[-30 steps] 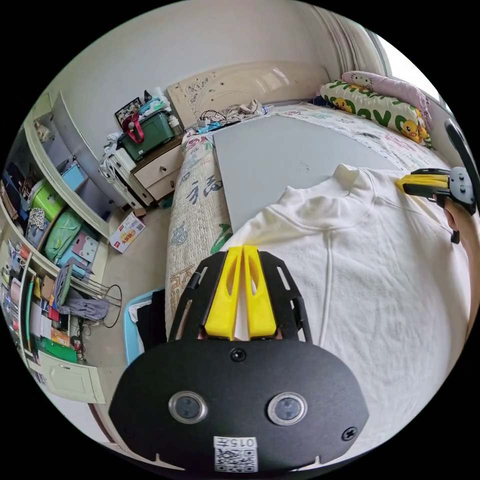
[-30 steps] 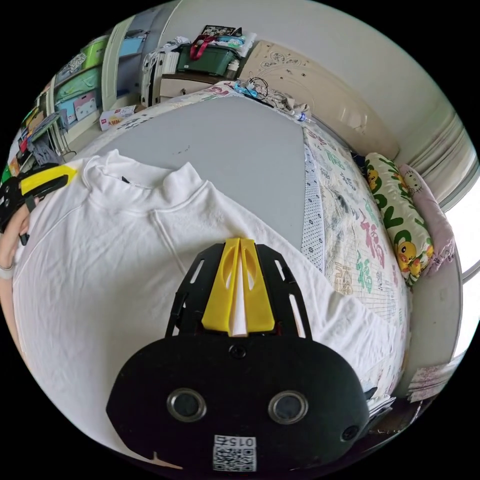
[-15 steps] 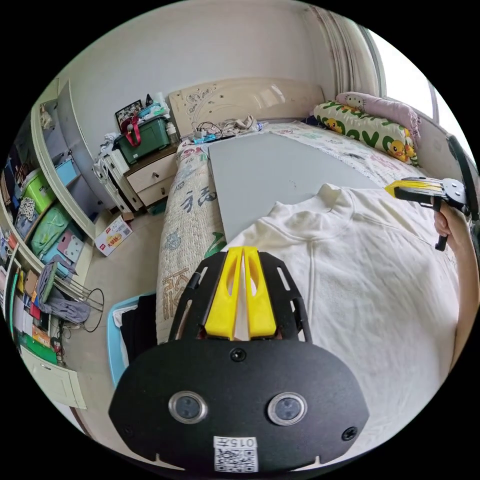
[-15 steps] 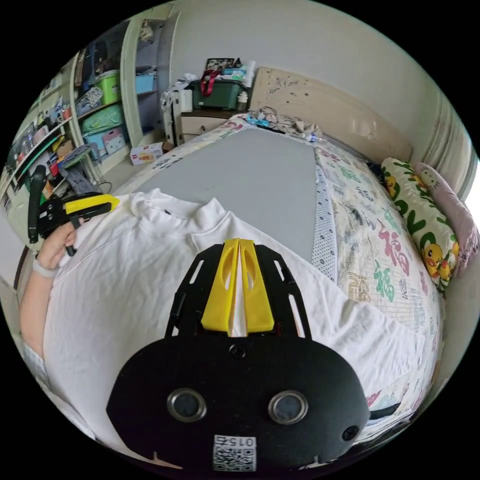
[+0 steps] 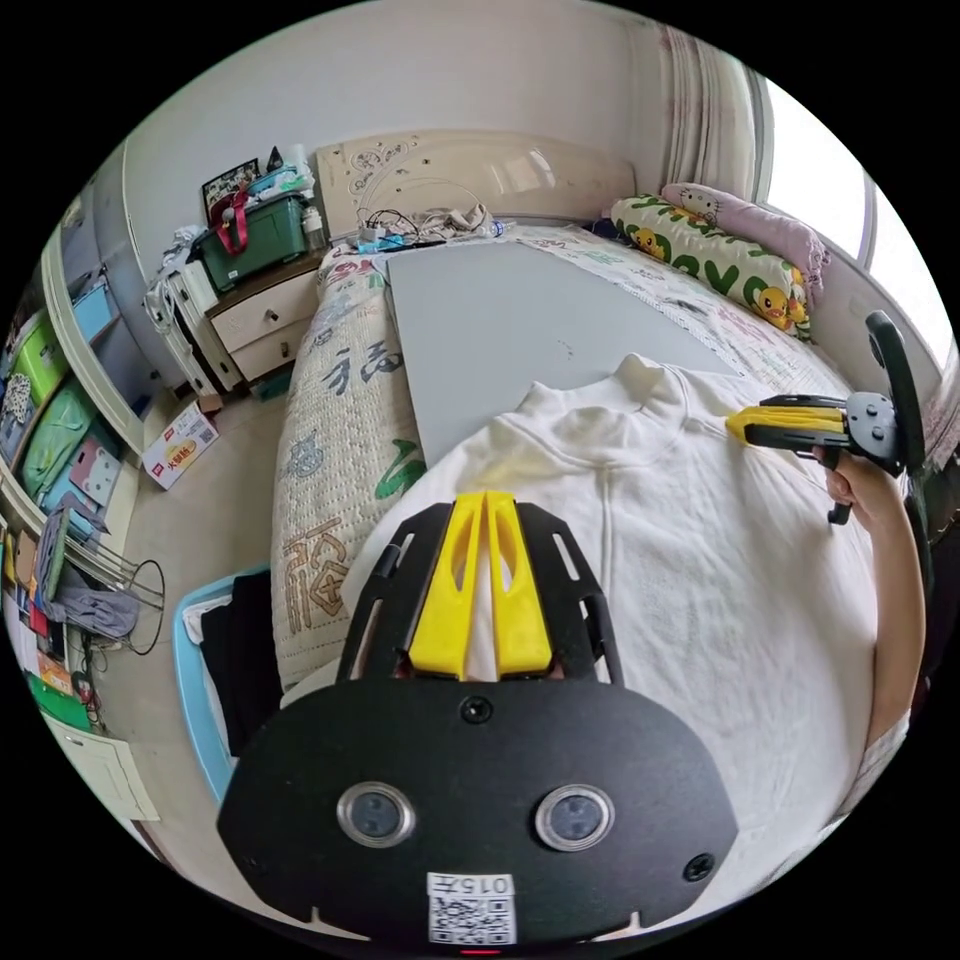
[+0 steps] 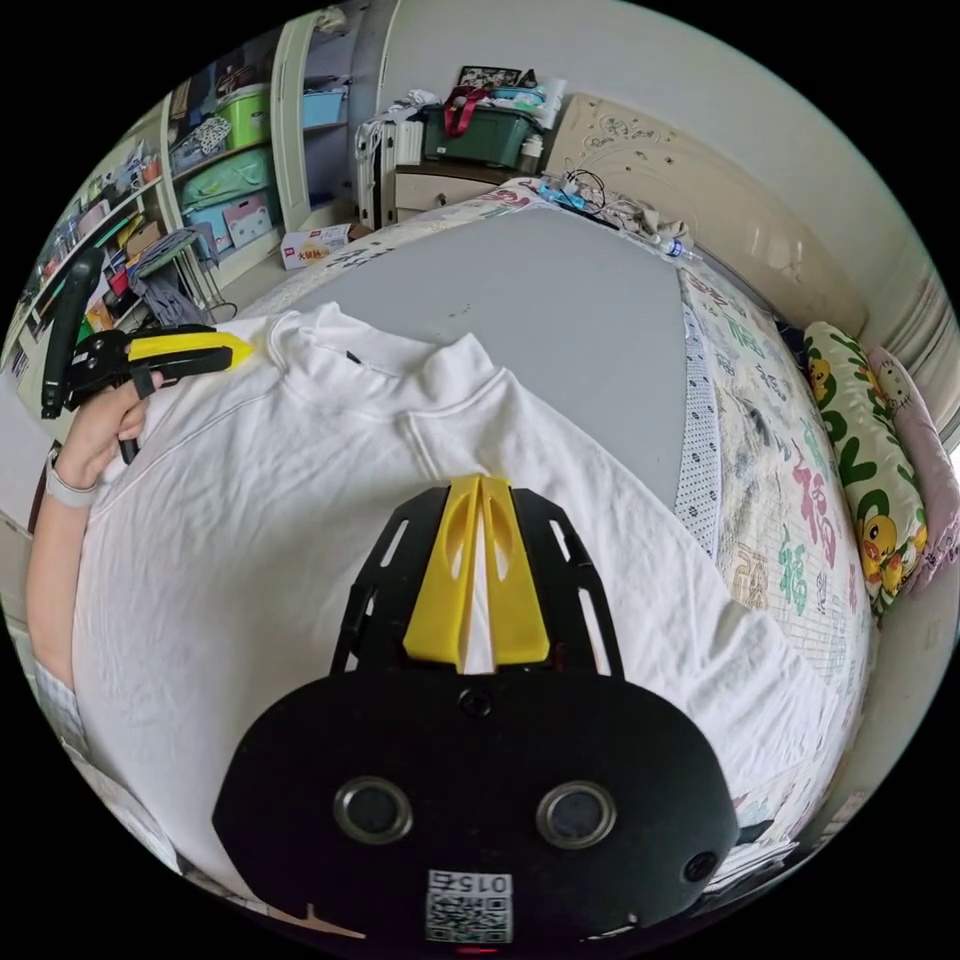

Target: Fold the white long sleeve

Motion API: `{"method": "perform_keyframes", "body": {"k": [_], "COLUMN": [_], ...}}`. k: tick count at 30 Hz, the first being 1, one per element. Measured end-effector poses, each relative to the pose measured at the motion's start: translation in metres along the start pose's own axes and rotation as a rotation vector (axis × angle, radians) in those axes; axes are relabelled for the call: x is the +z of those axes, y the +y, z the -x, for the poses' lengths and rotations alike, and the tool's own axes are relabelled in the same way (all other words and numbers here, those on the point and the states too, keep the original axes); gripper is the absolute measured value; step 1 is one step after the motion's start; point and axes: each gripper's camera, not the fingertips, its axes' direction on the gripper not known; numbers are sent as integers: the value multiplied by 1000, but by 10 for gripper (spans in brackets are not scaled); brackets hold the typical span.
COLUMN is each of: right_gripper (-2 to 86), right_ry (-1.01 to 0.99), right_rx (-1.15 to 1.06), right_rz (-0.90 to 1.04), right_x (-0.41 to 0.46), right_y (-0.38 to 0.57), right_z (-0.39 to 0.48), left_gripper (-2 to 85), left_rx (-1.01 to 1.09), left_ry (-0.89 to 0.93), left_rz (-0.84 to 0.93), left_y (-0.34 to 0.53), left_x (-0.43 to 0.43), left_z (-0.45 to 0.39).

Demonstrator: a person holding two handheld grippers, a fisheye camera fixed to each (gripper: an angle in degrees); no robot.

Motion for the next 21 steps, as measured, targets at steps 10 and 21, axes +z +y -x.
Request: {"method": "perform_keyframes", "body": {"k": [10, 21], "right_gripper": [-2, 107], "right_ry": [53, -257], "right_rx": [105, 75], "right_rz": [-51, -324], "right_x": [-108, -286], "right_y": [134, 578], "right_z": [-26, -6], "left_gripper": [34, 105], "left_rx": [67, 97], "left_ry": [-62, 405], "left_rz": [-163, -276], "left_y": [58, 489], "left_x": [-150, -352], "left_z": [22, 32]}}
